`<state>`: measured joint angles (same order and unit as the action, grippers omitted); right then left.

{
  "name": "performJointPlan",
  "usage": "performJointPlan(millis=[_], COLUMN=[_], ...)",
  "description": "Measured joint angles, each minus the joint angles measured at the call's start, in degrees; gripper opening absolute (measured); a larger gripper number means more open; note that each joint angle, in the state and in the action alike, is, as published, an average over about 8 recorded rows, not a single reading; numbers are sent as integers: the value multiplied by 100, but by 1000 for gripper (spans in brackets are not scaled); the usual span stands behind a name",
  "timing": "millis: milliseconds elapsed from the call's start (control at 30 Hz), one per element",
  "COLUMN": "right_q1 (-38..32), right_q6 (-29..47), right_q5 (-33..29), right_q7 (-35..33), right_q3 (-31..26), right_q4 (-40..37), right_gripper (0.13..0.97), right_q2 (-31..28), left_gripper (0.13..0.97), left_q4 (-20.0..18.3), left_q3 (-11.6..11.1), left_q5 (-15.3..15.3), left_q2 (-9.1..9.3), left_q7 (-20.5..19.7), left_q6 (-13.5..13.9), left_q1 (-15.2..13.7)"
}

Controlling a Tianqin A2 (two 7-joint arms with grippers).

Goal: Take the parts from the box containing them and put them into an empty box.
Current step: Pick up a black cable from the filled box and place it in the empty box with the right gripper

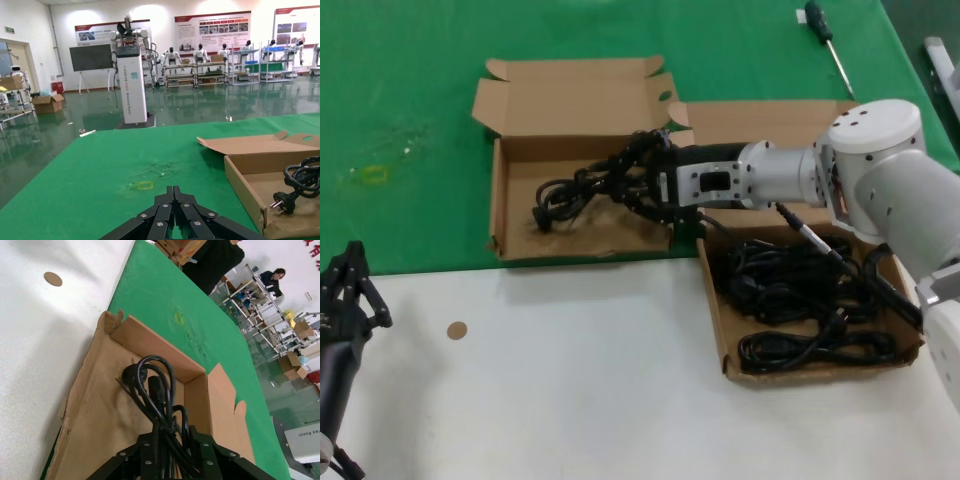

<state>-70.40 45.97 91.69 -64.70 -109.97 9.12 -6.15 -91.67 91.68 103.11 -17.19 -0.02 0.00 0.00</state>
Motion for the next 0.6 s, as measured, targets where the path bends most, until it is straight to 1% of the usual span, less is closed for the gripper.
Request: performJointPlan(millis=[167, 333, 433, 567, 600], right_q1=[-31, -6, 69, 238, 288], right_q6=[-4, 1, 14, 41, 48], right_q5=[-20, -58, -104, -184, -205], right_q7=[-65, -34, 87, 390, 479], right_q3=[43, 57, 30, -41, -62], right_q4=[-72, -6, 180, 609, 735], right_gripper=[272, 352, 400, 400, 425], right_q2=[28, 17, -34, -158, -196], left_gripper=[152, 152, 152, 152, 152], left_q4=[0, 0, 0, 0, 0], left_q3=[0, 0, 0, 0, 0], left_q5=[0, 0, 0, 0, 0], left_q2=[0, 0, 0, 0, 0], left_q7=[0, 0, 0, 0, 0], left_q6=[0, 0, 0, 0, 0], left_q1=[0, 0, 0, 0, 0])
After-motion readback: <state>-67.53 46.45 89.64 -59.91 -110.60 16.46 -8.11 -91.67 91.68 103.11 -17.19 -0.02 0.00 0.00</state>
